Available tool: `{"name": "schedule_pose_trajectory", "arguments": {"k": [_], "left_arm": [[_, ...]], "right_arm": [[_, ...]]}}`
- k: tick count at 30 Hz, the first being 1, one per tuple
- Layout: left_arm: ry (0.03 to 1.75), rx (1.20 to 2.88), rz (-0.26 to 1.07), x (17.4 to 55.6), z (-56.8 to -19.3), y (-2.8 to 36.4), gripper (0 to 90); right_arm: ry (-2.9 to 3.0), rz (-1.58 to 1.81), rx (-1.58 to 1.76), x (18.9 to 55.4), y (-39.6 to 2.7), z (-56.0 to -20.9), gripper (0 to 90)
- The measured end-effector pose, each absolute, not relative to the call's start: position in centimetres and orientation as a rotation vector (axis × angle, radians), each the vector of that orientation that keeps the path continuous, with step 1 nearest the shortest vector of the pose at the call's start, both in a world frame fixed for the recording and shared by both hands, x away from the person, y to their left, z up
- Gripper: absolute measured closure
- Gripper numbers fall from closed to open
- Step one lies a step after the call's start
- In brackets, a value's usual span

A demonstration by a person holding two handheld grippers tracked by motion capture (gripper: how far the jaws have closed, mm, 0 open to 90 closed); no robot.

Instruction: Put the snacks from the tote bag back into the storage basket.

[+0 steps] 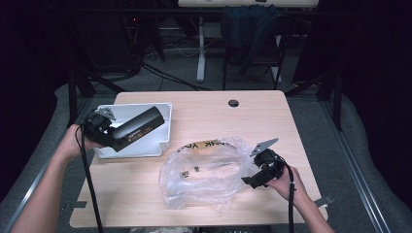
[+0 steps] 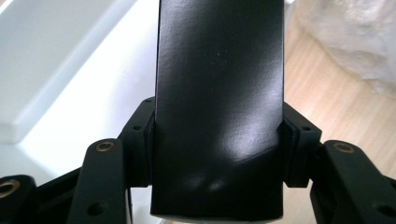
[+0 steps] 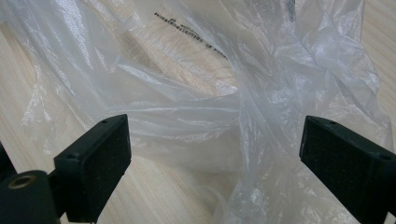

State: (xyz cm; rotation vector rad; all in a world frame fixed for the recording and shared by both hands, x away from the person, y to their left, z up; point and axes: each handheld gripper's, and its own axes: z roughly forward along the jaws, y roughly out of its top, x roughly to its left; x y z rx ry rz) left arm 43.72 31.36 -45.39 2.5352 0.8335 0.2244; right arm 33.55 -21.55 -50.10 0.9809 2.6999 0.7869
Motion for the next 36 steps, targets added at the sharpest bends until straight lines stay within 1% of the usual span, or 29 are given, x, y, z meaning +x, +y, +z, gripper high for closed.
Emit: {"name": "schedule_pose_trajectory", "arguments": {"k": [7, 10, 21, 23, 32, 34, 36], "left_arm": [[0.866, 2.559, 0.241, 44.7, -47.2, 32.1, 42.8], [0.87, 2.574, 0.283, 45.0, -47.9, 32.1, 42.8], [0.904, 2.579, 0.276, 46.7, -50.5, 32.0, 42.7], [0.915, 2.575, 0.301, 46.8, -51.0, 32.0, 42.7], [0.927, 2.597, 0.282, 47.5, -52.8, 32.1, 42.5], [0.947, 2.596, 0.283, 47.6, -53.0, 32.1, 42.1], [0.961, 2.573, 0.29, 47.6, -53.1, 32.1, 39.3]], "right_arm": [[2.692, 0.791, 0.982, 33.5, -21.5, -50.1, 8.5], [2.703, 0.779, 0.975, 33.5, -21.5, -50.0, 8.5], [2.707, 0.781, 0.963, 33.6, -21.4, -50.1, 8.5], [2.708, 0.775, 0.965, 33.5, -21.5, -50.1, 8.5], [2.713, 0.783, 0.967, 33.5, -21.3, -50.2, 8.6], [2.711, 0.774, 0.966, 33.5, -21.3, -50.2, 8.5], [2.71, 0.771, 0.964, 33.5, -21.3, -50.2, 8.5]]}}
